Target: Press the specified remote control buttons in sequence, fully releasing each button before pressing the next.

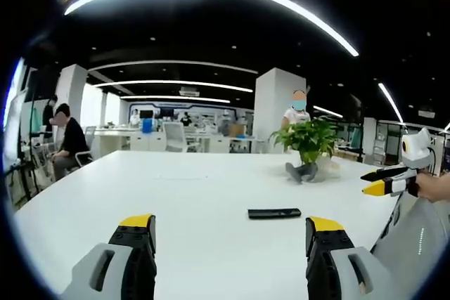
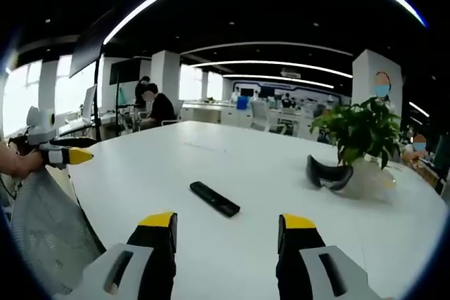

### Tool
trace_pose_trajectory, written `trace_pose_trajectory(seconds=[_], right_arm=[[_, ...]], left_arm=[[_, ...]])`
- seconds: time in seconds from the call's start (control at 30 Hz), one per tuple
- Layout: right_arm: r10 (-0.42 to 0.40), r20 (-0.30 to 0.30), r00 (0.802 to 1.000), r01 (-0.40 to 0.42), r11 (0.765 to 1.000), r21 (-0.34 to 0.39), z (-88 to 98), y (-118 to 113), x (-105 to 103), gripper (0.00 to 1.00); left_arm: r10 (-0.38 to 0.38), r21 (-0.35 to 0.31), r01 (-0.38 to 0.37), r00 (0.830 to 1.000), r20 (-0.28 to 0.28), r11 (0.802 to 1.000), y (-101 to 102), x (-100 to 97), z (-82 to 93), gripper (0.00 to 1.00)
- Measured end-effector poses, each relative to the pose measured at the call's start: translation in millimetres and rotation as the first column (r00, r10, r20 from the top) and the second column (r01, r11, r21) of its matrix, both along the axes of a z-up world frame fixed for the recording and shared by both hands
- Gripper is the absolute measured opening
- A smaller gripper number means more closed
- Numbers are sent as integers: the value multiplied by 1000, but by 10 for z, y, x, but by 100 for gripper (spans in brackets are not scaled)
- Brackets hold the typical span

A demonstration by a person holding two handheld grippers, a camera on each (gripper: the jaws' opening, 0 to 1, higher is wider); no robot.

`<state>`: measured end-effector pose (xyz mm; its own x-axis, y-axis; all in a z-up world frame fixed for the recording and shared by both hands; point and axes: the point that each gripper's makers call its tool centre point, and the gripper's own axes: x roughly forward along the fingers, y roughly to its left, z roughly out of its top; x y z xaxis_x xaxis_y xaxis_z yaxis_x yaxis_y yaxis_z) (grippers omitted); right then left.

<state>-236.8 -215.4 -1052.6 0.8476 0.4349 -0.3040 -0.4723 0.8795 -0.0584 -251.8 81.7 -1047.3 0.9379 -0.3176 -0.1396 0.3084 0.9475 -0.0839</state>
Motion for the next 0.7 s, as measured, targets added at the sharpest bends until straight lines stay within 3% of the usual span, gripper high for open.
trace_pose_trajectory(seconds=[0.23, 0.4, 0.53, 0.7], right_arm=[[22, -21, 1000, -21, 999, 32, -20, 29, 5, 55], [59, -24, 998, -57, 994, 93, 10, 70, 14, 58], [45, 4, 999, -46, 989, 140, 78, 33, 25, 60], [73, 5, 997, -73, 983, 168, 91, 92, 9, 63]], left_arm=[[-5, 7, 5, 1000, -17, 1000, -12, 4, -35, 92], [4, -13, -4, 1000, -23, 1000, 8, 12, -38, 93], [-9, 3, 9, 1000, -25, 1000, -20, 5, -44, 93], [2, 27, 0, 997, -81, 1000, -6, 13, -163, 94]])
